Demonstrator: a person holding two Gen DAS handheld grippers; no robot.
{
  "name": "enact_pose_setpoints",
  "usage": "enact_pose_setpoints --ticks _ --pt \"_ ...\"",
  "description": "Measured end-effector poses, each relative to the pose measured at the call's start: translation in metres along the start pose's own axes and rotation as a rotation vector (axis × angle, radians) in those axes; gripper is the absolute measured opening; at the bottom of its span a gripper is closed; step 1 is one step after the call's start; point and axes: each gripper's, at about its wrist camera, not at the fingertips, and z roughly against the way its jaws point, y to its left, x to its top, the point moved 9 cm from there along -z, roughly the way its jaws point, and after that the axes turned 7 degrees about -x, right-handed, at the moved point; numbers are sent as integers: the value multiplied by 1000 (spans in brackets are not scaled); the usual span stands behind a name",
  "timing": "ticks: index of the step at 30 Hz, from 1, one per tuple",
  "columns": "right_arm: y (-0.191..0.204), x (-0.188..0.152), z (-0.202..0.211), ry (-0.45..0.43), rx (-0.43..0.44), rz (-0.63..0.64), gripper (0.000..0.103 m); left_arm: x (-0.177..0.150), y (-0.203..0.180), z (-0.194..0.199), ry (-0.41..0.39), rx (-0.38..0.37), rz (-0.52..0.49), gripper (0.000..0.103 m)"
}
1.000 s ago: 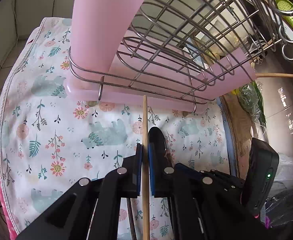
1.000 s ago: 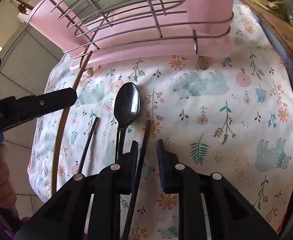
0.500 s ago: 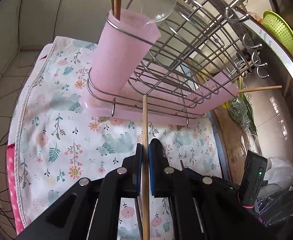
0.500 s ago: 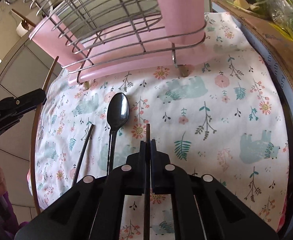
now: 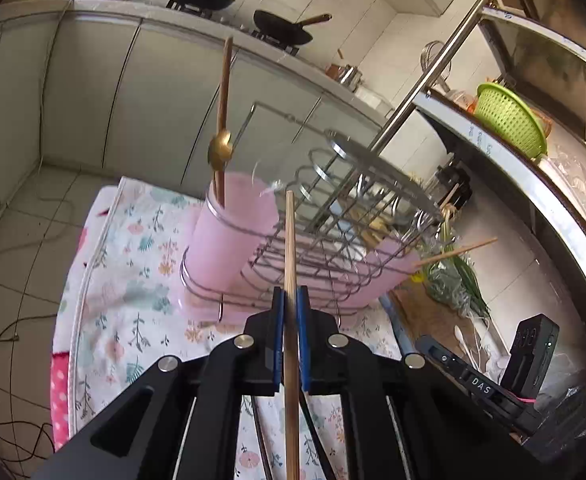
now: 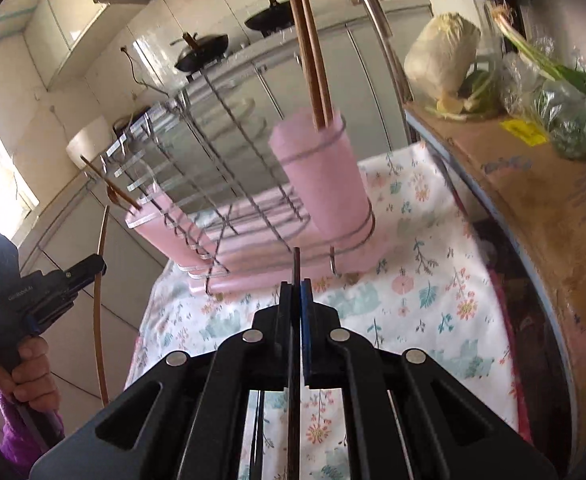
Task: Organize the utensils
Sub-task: 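Lift both chopsticks and carry them above the pink cup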
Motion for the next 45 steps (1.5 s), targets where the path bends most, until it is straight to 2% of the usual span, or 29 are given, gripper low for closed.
enact_pose_setpoints --ticks 4,7,11,17,24,30,42,45 --pt "3 44 23 -150 14 13 5 28 -14 18 -96 -15 -27 6" --pt "2 69 29 -224 0 34 5 44 -22 27 -146 -16 -50 6" --pt "0 92 22 -248 0 57 5 56 -28 27 -169 -20 -57 6" --pt "-12 132 1 -290 -34 67 5 59 -24 16 -162 -12 -42 6" --pt "-12 155 -17 -336 -8 123 5 74 -18 6 -179 4 -37 6" --pt "-5 173 -11 -412 91 78 5 92 -21 3 -223 9 -40 6" --pt "15 203 21 -712 46 102 5 109 -20 -1 -275 27 -50 6" --pt "16 204 16 -751 28 112 5 112 -17 -1 -298 48 -57 6"
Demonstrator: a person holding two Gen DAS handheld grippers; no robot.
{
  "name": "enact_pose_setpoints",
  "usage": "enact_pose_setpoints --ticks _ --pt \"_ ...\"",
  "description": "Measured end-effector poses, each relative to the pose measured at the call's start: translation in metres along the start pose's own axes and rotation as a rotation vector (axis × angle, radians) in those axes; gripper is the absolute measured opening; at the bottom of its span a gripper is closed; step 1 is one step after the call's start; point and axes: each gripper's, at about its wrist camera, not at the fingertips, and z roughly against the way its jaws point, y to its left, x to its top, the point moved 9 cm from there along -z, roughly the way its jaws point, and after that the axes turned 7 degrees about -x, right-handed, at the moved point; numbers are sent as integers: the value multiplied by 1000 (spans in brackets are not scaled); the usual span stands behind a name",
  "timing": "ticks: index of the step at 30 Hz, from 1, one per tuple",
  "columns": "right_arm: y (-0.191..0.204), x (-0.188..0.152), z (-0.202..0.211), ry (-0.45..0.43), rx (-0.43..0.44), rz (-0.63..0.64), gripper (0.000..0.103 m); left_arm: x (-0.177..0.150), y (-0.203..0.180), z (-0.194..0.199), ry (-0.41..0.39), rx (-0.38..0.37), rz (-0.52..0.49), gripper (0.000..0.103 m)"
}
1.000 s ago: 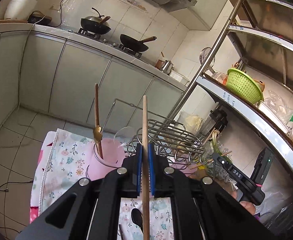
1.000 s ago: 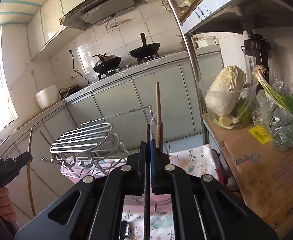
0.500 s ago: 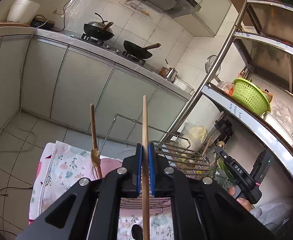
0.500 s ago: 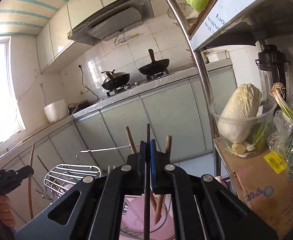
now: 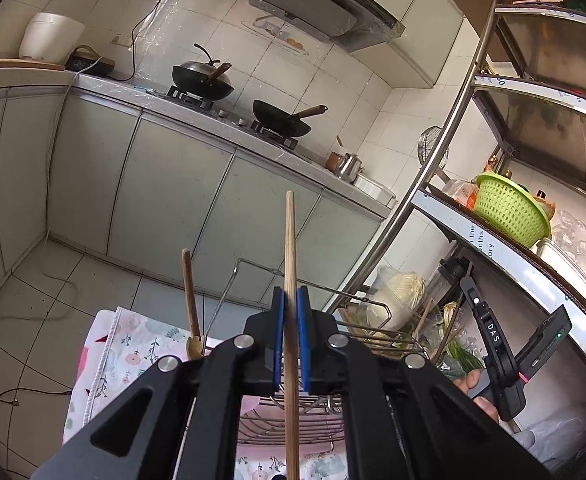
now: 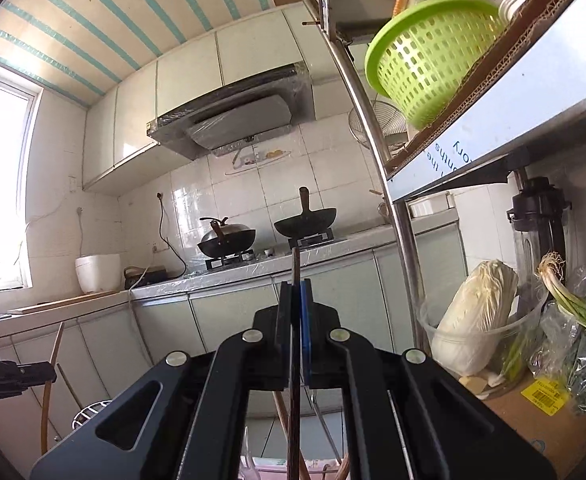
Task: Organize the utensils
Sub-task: 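Lift both chopsticks and carry them above the pink cup, then lower the chopsticks into the pink cup and open both tools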
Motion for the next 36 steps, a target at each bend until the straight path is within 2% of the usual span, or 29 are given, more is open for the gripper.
enact_pose_setpoints --ticks 4,11,17,21,28,32,36 --pt "-7 -23 -4 19 -18 -2 5 6 -1 3 -50 21 -38 6" --pt "-16 -59 15 116 -22 -12 5 18 -5 9 -122 43 -74 6" --pt "-13 -84 32 218 -34 -5 5 40 -4 17 -257 128 -136 6" --pt "-17 -93 39 256 -42 -29 5 52 -8 20 -363 188 -209 6" --pt "-21 -104 42 307 -56 -50 5 53 -10 9 -483 255 -290 6" --pt "-21 -106 42 321 -63 -51 5 36 -12 -3 -481 283 -360 6" --pt "-20 -106 43 337 -69 -57 5 12 -8 0 -443 278 -355 6"
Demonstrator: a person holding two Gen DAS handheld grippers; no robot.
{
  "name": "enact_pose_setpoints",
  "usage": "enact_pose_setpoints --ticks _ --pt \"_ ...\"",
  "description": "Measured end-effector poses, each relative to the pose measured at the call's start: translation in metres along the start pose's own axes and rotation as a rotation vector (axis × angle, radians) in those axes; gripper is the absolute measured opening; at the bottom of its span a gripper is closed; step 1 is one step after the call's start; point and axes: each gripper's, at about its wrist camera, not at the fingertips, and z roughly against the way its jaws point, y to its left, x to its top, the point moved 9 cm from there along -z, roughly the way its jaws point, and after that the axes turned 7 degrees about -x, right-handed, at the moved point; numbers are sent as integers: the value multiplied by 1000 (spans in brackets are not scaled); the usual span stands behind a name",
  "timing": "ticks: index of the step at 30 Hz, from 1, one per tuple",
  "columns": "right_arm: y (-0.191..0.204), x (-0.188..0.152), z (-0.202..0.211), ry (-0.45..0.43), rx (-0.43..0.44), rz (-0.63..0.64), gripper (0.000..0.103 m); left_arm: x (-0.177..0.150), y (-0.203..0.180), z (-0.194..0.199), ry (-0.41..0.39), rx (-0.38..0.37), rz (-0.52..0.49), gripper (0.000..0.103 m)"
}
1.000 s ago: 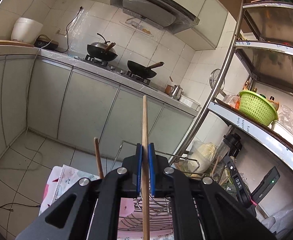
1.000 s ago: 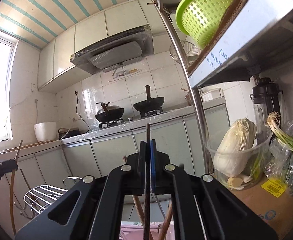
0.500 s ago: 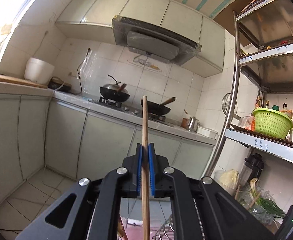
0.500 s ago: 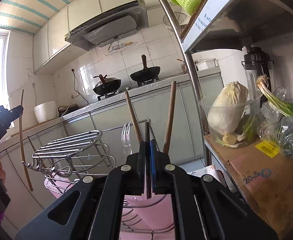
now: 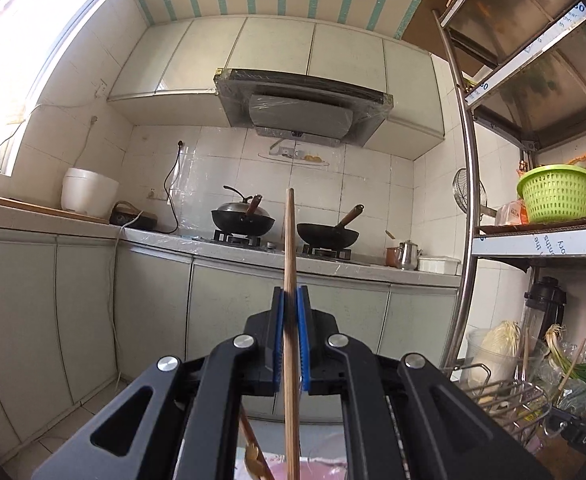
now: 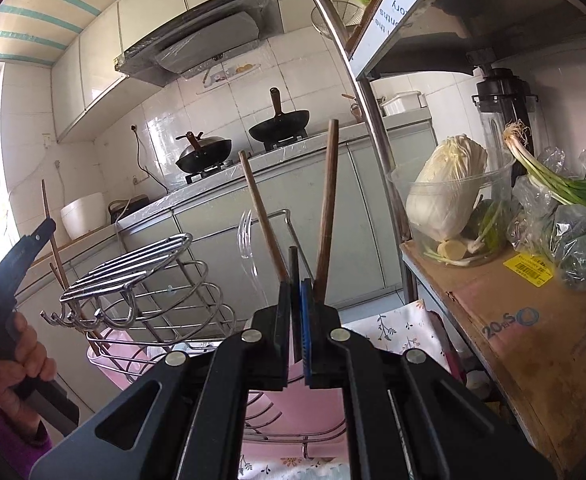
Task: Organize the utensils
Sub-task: 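Lower the chopsticks into the pink cup and open both tools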
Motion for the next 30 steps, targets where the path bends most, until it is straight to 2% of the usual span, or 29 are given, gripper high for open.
enact_pose_setpoints --ticks 5,10,15,22,26,30 --pt "-2 0 2 26 -1 -30 5 -17 6 30 36 10 46 6" --pt "-3 1 -1 75 -4 -59 5 -46 19 39 148 11 124 6" --pt "-4 3 -6 130 1 -100 6 -76 35 30 281 -1 261 6" --pt "-3 9 -18 208 -4 -138 6 -87 44 10 382 -23 321 6" --pt "-1 14 -36 256 10 -128 6 -86 46 -14 465 -81 351 7" --pt "11 20 -50 291 38 -59 7 -85 44 -34 532 -133 351 7"
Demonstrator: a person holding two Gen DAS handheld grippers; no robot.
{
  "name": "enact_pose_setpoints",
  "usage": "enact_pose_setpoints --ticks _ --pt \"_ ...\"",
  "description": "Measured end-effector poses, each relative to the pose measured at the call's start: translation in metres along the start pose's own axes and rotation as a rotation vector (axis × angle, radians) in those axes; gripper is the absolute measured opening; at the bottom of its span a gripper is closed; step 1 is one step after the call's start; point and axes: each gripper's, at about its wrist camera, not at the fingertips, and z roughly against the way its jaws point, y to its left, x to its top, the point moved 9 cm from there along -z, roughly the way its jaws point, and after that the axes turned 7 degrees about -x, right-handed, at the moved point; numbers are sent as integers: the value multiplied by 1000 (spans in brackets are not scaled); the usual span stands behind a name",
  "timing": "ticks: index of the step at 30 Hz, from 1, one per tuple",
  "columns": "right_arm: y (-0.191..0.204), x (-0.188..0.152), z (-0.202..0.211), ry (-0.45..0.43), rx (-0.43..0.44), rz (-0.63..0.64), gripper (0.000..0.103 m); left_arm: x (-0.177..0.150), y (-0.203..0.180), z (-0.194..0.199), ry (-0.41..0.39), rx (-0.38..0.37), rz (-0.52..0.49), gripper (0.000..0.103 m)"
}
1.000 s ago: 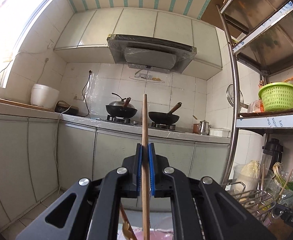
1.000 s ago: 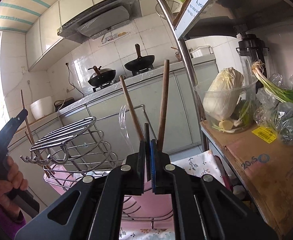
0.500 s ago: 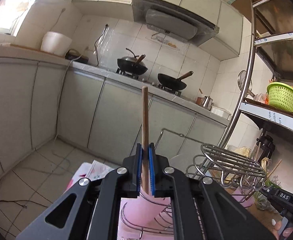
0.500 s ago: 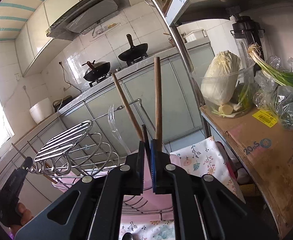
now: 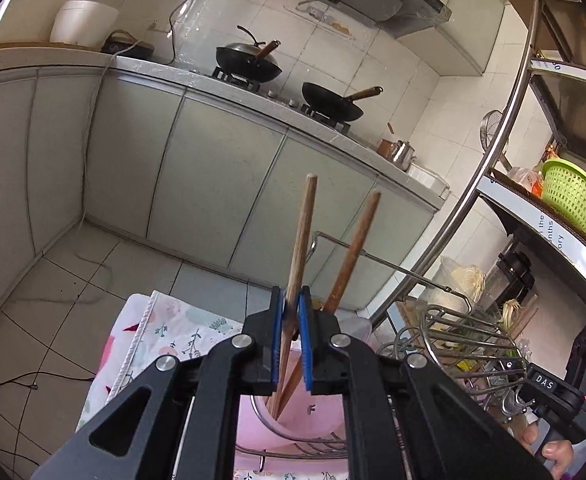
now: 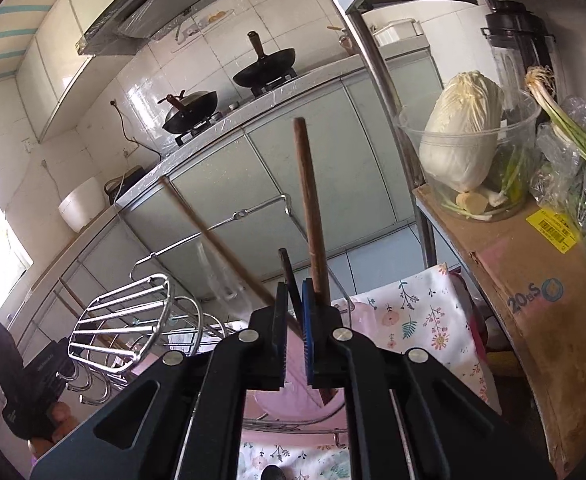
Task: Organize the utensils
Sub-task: 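Lower the chopsticks into the pink cup and open both tools, then move both tools back down to the black spoon and chopstick on the cloth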
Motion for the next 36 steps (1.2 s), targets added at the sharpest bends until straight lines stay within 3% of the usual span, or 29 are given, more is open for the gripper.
enact_pose_setpoints --ticks 7,11,15,19,24,30,36 --pt "17 13 -2 46 24 58 7 20 -14 -14 81 -34 -23 8" --pt "18 14 -3 58 10 68 7 11 -17 -23 134 13 -67 8" --pt "12 6 -4 97 22 27 9 5 -20 -22 121 17 -93 10" --pt "7 0 -2 130 29 14 16 4 -21 -21 152 -4 -60 27" --pt "8 3 11 114 51 8 32 13 -19 -12 136 -28 -16 38" --pt "9 5 29 94 71 11 33 24 -23 7 106 -59 12 39" --pt "15 14 59 12 90 36 33 37 -32 36 49 -78 -4 40"
